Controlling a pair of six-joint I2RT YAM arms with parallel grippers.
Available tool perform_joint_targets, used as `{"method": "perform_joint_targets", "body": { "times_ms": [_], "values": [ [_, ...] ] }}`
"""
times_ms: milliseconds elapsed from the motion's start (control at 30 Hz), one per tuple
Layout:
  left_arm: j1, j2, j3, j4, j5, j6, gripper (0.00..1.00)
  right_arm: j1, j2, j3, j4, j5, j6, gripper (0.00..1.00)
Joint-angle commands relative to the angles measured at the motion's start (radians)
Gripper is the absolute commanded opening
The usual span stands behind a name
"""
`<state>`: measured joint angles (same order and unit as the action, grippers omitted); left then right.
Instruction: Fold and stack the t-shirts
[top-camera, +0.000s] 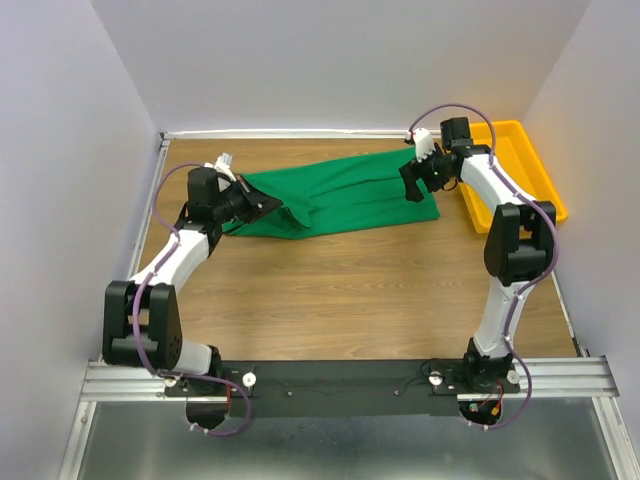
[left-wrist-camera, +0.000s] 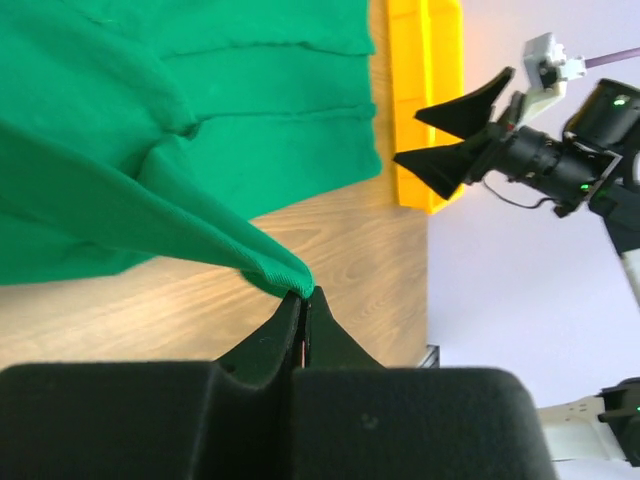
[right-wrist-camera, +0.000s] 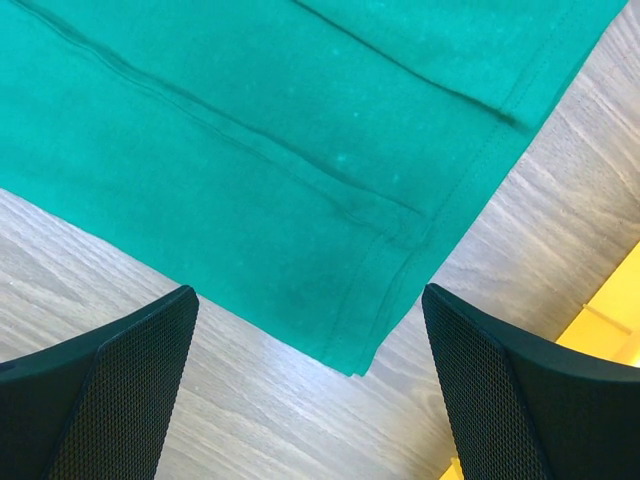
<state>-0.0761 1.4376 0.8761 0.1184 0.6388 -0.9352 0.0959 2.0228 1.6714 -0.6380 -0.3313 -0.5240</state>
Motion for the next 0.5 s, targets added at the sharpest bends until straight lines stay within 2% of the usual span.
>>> {"method": "perform_joint_targets", "body": {
  "times_ms": [0,200,467],
  "values": [
    [-0.031,-0.127,-0.057,0.09,-0.108,-0.12,0.0,-0.007,-0.049,-0.024,-0.008,-0.031,0.001,1.0],
    [-0.103,-0.296,-0.159,0.093,-0.267,-0.256,0.0,-0.007,-0.052,-0.036,-0.006,-0.043,-0.001,1.0],
    [-0.169,-0.411,-0.31,0.145,-0.341,-0.405,0.0,-0.005,-0.059,-0.044,-0.006,-0.06,-0.002,1.0]
  ]
}}
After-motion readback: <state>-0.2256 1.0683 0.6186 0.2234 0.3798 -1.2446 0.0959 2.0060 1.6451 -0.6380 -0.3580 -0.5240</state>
